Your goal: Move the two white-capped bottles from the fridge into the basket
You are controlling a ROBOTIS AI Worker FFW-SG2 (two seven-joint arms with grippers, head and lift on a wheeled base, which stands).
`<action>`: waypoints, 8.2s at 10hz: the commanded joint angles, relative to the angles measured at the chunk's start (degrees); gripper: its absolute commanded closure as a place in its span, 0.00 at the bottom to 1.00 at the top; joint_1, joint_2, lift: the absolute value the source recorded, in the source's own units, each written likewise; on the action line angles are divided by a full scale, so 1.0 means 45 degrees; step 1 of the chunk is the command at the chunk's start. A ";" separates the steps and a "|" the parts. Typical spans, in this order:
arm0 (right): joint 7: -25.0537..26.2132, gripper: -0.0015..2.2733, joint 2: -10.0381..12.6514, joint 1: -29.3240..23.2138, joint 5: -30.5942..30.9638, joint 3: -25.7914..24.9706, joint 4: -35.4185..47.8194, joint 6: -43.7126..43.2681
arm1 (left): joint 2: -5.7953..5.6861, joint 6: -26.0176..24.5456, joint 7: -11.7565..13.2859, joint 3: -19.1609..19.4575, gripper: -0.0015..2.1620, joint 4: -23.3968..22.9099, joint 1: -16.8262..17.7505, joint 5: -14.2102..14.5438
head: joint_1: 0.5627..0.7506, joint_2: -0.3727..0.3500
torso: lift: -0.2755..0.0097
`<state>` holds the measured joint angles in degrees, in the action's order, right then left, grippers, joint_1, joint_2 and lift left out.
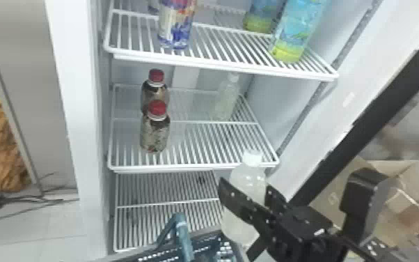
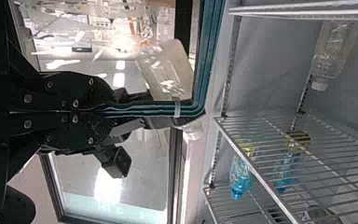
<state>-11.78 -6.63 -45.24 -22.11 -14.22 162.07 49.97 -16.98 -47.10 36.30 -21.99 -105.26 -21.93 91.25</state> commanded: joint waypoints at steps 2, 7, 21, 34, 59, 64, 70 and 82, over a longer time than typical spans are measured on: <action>0.0099 0.34 0.0185 -0.0602 -0.0420 -0.0345 0.0968 0.2582 | -0.0016 0.0000 0.0000 -0.0013 0.52 0.0000 0.0000 -0.0015 | 0.70 0.03 | 0.05; 0.0138 0.30 0.0244 -0.0195 -0.0521 -0.0675 0.1062 0.6426 | 0.0003 0.0000 0.0000 -0.0038 0.52 0.0000 0.0000 -0.0015 | 0.70 0.03 | 0.05; 0.0470 0.07 0.0088 0.3055 0.1485 0.0468 -0.4563 -0.5949 | 0.0023 -0.0032 0.0000 0.0013 0.52 0.0000 -0.0125 0.0061 | 0.70 0.03 | 0.05; -0.0682 0.03 -0.0323 1.0055 0.1409 0.1484 -1.6251 -1.1856 | -0.0016 -0.0188 -0.0019 -0.0241 0.52 0.0094 0.0125 0.0010 | 0.70 0.03 | 0.05; 0.0841 0.32 -0.0967 1.4273 0.2856 0.3439 -2.1001 -1.1949 | -0.0036 -0.0250 -0.0019 -0.0495 0.52 0.0188 0.0250 0.0112 | 0.70 0.03 | 0.05; 0.0802 0.32 -0.0987 1.2055 0.3135 0.2525 -1.7313 -1.0449 | -0.0056 -0.0250 -0.0019 -0.0470 0.52 0.0188 0.0219 0.0290 | 0.70 0.03 | 0.05; 0.0255 0.32 -0.0948 0.9555 0.2551 0.2017 -1.4376 -1.0012 | -0.0095 -0.0157 -0.0019 -0.0444 0.52 0.0188 0.0156 0.0391 | 0.70 0.03 | 0.05; -0.0350 0.32 -0.0537 0.3961 0.1282 0.1407 -0.7126 -0.8262 | -0.0056 -0.0219 0.0000 -0.0419 0.52 0.0188 0.0125 0.0467 | 0.70 0.03 | 0.05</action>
<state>-13.35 -9.27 -25.96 -16.36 -7.49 127.65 11.63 -17.23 -48.09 36.30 -23.88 -104.41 -21.37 93.26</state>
